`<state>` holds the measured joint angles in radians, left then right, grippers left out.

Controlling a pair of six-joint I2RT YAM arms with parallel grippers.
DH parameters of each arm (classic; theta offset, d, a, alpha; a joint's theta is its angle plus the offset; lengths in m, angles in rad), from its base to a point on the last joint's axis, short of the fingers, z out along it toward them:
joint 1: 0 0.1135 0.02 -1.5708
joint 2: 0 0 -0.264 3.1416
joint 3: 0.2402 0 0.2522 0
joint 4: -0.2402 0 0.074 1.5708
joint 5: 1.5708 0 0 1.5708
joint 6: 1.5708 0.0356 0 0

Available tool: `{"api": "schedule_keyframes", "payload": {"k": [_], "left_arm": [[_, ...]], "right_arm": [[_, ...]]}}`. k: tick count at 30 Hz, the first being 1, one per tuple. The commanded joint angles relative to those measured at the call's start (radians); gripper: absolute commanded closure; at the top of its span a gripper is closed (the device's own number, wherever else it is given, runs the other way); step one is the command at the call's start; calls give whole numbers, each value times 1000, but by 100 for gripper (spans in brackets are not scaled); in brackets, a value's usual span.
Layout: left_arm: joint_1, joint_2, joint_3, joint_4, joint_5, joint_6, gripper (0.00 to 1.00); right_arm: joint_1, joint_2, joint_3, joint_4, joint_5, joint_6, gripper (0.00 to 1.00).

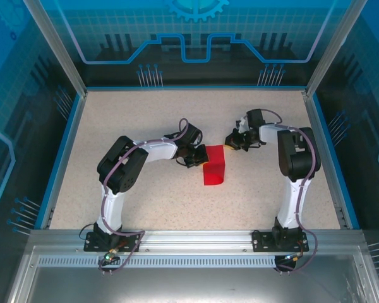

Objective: Fold a paper plane with a square sheet of paper (pick it up from the middle)
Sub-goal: Fold the square sheet of paper in half at the center of the table.

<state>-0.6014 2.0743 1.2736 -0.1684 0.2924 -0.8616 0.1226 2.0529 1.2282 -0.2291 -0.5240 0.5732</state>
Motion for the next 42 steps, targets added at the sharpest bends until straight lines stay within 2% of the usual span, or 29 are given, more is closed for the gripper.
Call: {"api": "schedule_keyframes", "payload": {"k": [1, 4, 8, 15, 34, 42], "left_arm": [[-6, 116, -80, -255, -131, 17, 98], [-7, 118, -76, -252, -130, 32, 98], [-6, 121, -65, -252, -132, 53, 98], [-7, 122, -69, -245, -136, 56, 98], [-7, 119, -73, -240, -156, 45, 99], [-6, 124, -68, -246, -171, 66, 98]], "right_arm": [[-34, -94, -47, 61, 71, 24, 100], [-8, -189, -98, 39, 44, 4, 100], [80, -266, -164, -54, 18, -35, 100], [201, -270, -237, -95, -15, -27, 100], [217, -243, -334, -153, 29, -46, 100], [209, -312, -432, -161, 46, -44, 100]]}}
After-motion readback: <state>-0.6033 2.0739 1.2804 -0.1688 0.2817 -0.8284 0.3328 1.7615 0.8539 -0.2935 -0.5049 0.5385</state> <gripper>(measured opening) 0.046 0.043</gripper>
